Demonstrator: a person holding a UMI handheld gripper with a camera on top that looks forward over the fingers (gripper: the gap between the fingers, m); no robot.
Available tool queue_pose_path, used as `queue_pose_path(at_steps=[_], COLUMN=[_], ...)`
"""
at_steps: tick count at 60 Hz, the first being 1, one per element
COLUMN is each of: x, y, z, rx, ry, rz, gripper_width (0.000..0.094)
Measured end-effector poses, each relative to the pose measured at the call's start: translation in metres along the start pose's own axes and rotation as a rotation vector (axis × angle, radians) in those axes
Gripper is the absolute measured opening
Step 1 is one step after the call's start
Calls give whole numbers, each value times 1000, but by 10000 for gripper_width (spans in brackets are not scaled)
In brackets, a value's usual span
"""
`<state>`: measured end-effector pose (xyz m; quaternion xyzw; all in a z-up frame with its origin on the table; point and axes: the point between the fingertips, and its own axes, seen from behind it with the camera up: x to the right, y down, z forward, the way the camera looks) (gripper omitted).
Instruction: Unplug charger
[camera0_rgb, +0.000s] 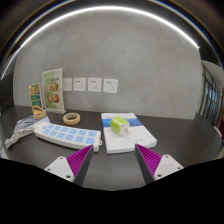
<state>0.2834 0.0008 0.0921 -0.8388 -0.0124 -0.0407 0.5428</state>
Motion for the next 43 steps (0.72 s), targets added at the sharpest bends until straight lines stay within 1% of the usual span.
queue_pose_path(at_steps=[9, 17, 21, 30, 33, 43], x=[-34, -42, -38, -14, -4, 55], y=[34, 59, 65, 71, 73, 103], z=[-82, -143, -165, -189, -191, -178], rx=[-20, -45, -38, -3, 8, -49], ry=[2, 20, 30, 45, 33, 12], rz=[41, 26, 15, -23, -53, -82], gripper_width=[849, 846, 845, 846, 845, 841])
